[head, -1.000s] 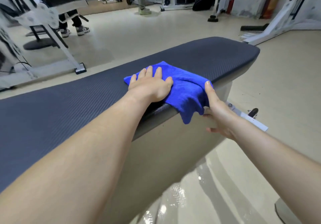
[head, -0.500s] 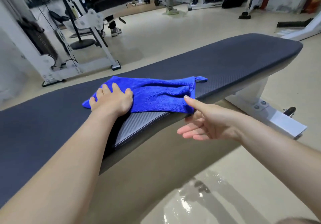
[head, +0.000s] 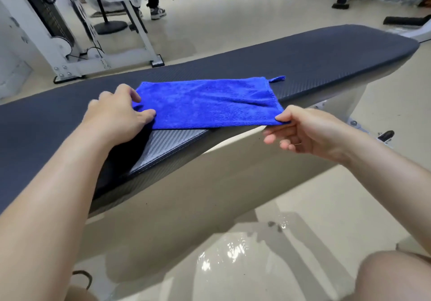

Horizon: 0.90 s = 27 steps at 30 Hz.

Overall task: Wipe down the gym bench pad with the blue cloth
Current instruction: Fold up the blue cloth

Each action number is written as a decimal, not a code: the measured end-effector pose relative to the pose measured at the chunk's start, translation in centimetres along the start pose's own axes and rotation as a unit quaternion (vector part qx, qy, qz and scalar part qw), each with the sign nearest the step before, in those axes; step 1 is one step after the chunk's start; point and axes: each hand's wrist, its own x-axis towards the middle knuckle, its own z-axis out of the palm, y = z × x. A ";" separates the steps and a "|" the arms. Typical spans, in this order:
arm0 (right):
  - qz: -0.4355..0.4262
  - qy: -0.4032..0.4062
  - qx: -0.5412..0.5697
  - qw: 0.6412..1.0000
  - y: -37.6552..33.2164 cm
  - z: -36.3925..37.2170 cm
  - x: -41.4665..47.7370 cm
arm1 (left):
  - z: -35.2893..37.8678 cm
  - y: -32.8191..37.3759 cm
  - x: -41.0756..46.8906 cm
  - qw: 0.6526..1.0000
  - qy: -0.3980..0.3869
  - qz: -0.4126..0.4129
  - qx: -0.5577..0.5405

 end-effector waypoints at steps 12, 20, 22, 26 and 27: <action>-0.111 0.153 0.319 0.929 -0.2 0.4 0.1 | -2.2 -0.2 -2.4 0.963 -0.192 0.173 -0.081; -0.119 0.208 0.449 0.861 -0.7 -2.9 0.4 | -1.7 1.6 -3.9 0.964 -0.102 0.221 -0.105; -0.119 0.197 0.458 0.858 -0.2 -3.0 0.5 | -0.9 2.5 -4.1 0.960 -0.070 0.253 -0.092; -0.130 0.191 0.483 0.845 0.1 -3.2 0.4 | 0.5 3.0 -4.0 0.948 -0.105 0.296 0.046; -0.132 0.196 0.484 0.843 0.1 -3.3 0.2 | 0.9 3.2 -4.0 0.947 -0.088 0.301 0.064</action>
